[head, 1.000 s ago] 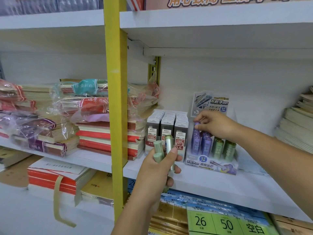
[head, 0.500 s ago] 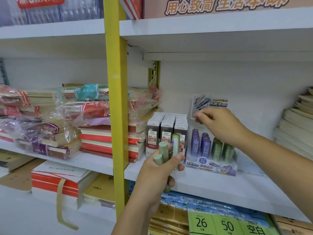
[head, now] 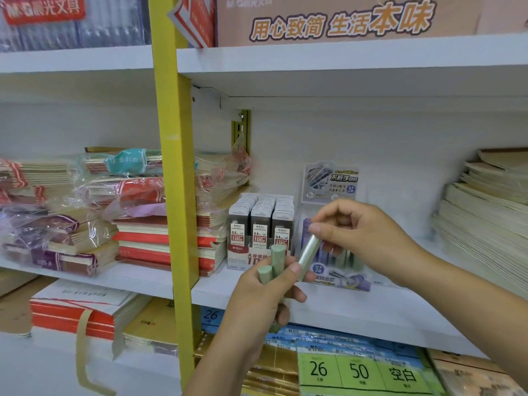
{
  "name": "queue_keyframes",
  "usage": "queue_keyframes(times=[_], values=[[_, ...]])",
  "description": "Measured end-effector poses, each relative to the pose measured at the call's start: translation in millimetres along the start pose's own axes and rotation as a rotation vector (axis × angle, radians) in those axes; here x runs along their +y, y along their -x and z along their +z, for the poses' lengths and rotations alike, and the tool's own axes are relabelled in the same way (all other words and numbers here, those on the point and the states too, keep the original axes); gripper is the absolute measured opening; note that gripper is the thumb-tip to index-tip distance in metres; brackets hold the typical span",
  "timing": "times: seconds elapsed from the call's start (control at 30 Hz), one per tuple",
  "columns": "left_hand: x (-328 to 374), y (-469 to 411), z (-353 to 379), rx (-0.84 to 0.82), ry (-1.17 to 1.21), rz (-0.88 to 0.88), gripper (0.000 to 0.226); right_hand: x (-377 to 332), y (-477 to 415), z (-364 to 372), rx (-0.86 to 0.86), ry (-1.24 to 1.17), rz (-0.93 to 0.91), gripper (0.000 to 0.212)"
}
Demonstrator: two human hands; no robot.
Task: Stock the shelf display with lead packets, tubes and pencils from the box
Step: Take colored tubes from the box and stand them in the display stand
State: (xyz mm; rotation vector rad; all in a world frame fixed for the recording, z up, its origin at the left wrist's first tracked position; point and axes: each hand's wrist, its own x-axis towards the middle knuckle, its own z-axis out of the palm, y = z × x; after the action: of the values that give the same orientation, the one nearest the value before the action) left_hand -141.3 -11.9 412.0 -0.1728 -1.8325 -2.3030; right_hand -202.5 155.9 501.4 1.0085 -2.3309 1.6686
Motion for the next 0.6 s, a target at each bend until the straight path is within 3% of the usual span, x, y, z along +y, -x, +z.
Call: queue_keyframes(times=[0.2,0.27,0.33,0.43,0.5,0.6], values=[[-4.0,-2.3,0.2,-0.04,0.009,-0.054,0.033,10.1,0.7,-4.0,-0.096,-0.141,0.154,0.018],[-4.5,-3.2,1.7,-0.036,0.013,-0.056,0.032,8.5,-4.7,-3.7,-0.016,-0.124,0.133,0.016],[-6.0,-4.6,1.3,-0.022,0.007,-0.044,0.024,3.0,-14.7,-12.5,0.169,-0.062,0.028,0.013],[-6.6,-6.5,-2.5,0.005,-0.028,-0.043,0.008,-1.3,-34.0,-38.1,0.35,0.28,-0.129,0.017],[-5.7,-5.9,-4.5,0.005,-0.064,-0.047,0.006,3.0,-44.5,-50.1,0.298,0.564,-0.101,0.018],[-4.5,-5.4,-4.8,0.007,-0.077,-0.031,0.01,16.6,-53.8,-52.2,0.142,0.718,0.009,0.018]])
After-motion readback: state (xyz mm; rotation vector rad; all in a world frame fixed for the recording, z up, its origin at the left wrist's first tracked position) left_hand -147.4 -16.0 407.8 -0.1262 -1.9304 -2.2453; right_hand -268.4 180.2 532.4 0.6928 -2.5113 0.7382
